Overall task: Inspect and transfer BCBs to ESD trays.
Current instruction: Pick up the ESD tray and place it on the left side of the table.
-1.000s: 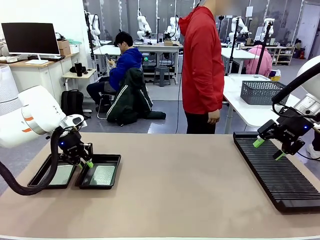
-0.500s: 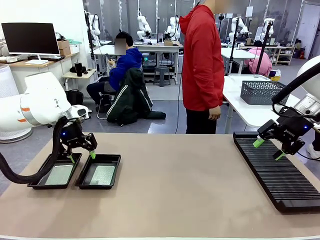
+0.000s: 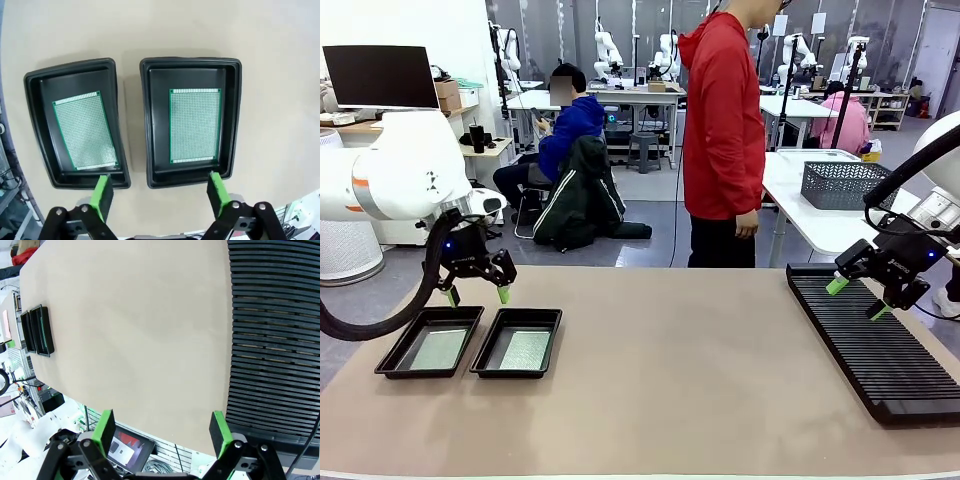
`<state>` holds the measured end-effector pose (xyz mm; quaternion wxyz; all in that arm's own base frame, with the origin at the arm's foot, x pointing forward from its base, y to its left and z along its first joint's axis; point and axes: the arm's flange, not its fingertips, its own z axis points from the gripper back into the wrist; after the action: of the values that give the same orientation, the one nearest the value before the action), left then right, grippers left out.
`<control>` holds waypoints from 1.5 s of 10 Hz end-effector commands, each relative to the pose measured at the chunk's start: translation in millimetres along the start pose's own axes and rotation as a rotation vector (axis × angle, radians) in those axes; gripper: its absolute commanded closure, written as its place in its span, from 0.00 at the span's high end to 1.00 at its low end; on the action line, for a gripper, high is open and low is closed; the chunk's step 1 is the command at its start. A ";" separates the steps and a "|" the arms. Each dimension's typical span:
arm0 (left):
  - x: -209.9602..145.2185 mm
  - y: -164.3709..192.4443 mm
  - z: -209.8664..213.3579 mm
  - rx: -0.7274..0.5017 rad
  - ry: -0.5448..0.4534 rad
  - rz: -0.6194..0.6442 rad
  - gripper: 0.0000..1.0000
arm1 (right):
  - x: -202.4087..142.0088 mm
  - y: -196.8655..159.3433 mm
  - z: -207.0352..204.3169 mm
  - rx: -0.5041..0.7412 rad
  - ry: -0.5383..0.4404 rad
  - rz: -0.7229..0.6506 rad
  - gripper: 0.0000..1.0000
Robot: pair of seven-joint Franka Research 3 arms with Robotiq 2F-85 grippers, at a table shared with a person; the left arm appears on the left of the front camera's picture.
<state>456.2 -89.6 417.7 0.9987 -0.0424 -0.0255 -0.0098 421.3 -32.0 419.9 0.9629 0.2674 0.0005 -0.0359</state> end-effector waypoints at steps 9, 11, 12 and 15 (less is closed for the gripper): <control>1.1 -3.4 12.3 0.033 0.011 -0.005 1.00 | -0.2 1.7 -0.1 0.002 -0.013 -0.025 1.00; 1.1 -3.4 12.3 0.033 0.011 -0.005 1.00 | -0.2 1.7 -0.1 0.002 -0.013 -0.025 1.00; 1.1 -3.4 12.3 0.033 0.011 -0.005 1.00 | -0.2 1.7 -0.1 0.002 -0.013 -0.025 1.00; 1.1 -3.4 12.3 0.033 0.011 -0.005 1.00 | -0.2 1.7 -0.1 0.002 -0.013 -0.025 1.00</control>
<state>456.8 -93.2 431.4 0.9995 -0.0248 -0.0171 -0.0133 421.3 -32.0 419.9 0.9629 0.2674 0.0005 -0.0359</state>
